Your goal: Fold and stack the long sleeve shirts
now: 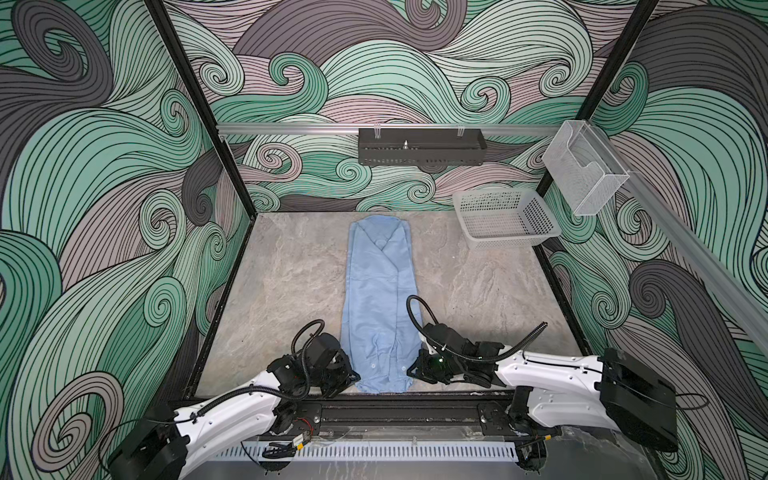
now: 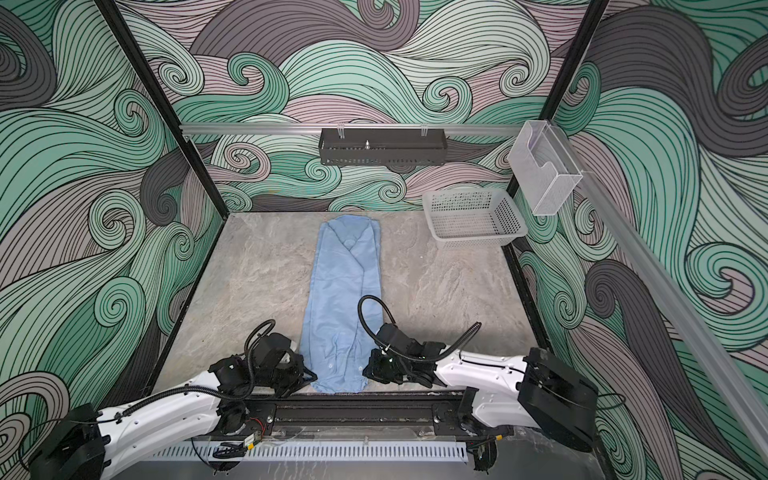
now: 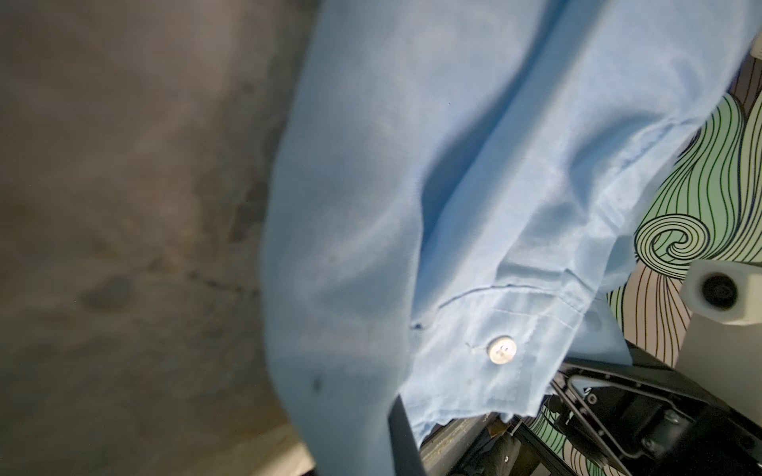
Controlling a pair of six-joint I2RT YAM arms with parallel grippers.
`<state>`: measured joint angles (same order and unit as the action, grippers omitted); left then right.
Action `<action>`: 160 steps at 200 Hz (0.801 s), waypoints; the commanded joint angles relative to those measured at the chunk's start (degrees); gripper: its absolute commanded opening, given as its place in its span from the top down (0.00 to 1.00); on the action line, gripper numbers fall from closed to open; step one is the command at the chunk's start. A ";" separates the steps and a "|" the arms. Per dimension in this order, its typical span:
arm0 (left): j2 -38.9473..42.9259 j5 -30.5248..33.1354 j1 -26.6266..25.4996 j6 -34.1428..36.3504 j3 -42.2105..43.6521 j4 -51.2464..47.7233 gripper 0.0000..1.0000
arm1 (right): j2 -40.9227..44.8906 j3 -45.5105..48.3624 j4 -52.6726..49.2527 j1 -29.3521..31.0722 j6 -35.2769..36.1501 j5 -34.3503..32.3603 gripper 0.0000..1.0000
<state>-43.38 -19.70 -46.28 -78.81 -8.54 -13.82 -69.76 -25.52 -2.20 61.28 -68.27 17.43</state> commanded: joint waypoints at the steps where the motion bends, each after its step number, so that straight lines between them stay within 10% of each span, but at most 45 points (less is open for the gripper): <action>1: 4.46 1.77 -2.03 -1.44 -2.25 -7.27 1.00 | 1.75 -2.04 -3.65 2.59 -1.37 0.65 0.96; 80: 11.63 10.43 -4.54 -0.22 -15.67 -17.29 1.00 | 8.21 -10.59 -13.63 0.43 -3.47 1.80 0.97; 160: -8.75 -7.18 17.24 12.74 -29.32 -11.72 1.00 | -2.19 -19.74 -9.05 -15.62 -2.38 14.32 0.91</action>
<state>-47.97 -20.64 -34.44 -72.82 -32.05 -27.38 -67.42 -41.45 -12.91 48.47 -71.55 26.17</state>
